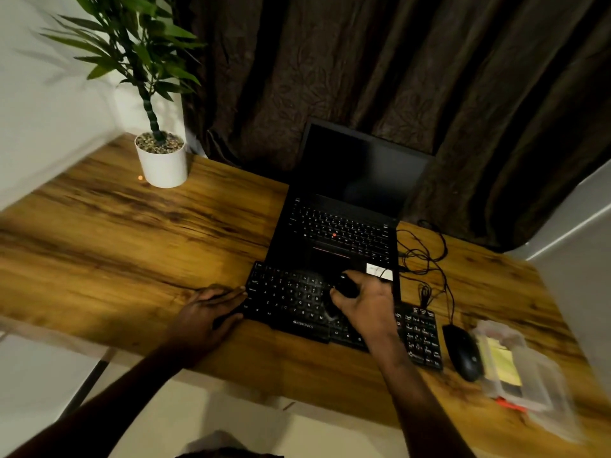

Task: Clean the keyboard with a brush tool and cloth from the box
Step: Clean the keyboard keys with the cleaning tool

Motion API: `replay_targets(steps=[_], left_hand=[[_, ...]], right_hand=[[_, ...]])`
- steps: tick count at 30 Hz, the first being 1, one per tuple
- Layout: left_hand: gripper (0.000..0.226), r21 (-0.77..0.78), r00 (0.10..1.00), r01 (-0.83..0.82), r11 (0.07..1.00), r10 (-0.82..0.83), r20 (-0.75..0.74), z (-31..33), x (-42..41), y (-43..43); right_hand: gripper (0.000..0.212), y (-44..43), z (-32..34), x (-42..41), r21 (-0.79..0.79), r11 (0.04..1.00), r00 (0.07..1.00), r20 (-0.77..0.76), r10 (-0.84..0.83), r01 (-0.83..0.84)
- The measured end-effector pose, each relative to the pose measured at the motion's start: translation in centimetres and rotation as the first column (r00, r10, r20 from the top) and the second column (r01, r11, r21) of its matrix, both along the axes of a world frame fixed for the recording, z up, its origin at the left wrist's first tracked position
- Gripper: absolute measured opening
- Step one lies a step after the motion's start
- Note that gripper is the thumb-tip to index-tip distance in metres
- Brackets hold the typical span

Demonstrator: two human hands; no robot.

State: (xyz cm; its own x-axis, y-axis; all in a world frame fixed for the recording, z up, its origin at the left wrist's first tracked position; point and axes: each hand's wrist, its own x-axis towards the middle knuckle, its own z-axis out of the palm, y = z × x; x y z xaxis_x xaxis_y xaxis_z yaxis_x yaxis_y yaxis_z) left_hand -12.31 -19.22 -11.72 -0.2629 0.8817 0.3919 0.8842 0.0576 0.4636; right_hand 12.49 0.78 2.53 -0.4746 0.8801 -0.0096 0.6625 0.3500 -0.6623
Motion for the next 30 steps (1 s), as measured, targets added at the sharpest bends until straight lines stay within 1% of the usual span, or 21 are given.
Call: replay_targets(steps=[3,5,8,10,13,18,20,23,25,28,30], left_hand=[[0.049,-0.020,1.000,-0.003,1.000,0.003,0.010,-0.2,-0.1,0.1],[0.051,-0.028,1.000,-0.005,1.000,0.005,0.002,0.0,-0.1,0.1],[0.051,-0.022,1.000,-0.009,1.000,0.009,-0.010,0.3,0.0,0.0],[0.049,-0.005,1.000,-0.011,1.000,0.011,-0.005,0.3,0.0,0.0],[0.047,0.001,1.000,-0.013,1.000,0.013,-0.006,0.3,0.0,-0.1],[0.047,-0.009,1.000,-0.021,1.000,0.021,-0.022,0.3,0.0,0.0],[0.048,-0.019,1.000,-0.021,1.000,0.020,-0.023,0.2,0.0,-0.1],[0.050,-0.018,0.999,-0.021,1.000,0.021,-0.026,0.4,0.1,-0.2],[0.051,-0.004,0.998,-0.025,1.000,0.025,-0.063,0.8,0.5,-0.2],[0.054,0.019,0.987,-0.028,0.999,0.030,-0.158,1.2,1.3,-0.1],[0.057,0.020,0.983,-0.001,1.000,0.004,-0.186,1.2,2.6,0.5]], right_hand=[[0.050,-1.3,-0.1,-2.5,-0.029,0.995,0.995,-0.042,0.089,-0.090],[0.053,-1.5,0.0,-2.9,-0.048,0.994,0.994,-0.062,0.093,-0.096],[0.053,-0.4,0.1,-0.8,-0.062,0.998,0.998,-0.053,0.028,-0.031],[0.053,0.5,0.1,1.6,-0.065,0.997,0.999,-0.024,-0.037,0.035],[0.055,1.3,0.1,4.7,-0.048,0.990,0.991,-0.019,-0.132,0.131],[0.051,1.3,-0.4,7.3,0.000,0.982,0.982,-0.026,-0.189,0.189],[0.049,1.2,-0.5,8.1,-0.004,0.980,0.979,-0.035,-0.201,0.201],[0.054,1.0,-0.6,9.3,0.007,0.987,0.986,-0.051,-0.160,0.160],[0.056,1.1,-0.7,10.3,0.048,0.991,0.990,-0.062,-0.124,0.127],[0.048,1.1,-1.3,12.2,0.072,0.991,0.992,-0.066,-0.106,0.110],[0.040,1.1,-1.8,13.2,0.102,0.992,0.994,-0.083,-0.066,0.074]])
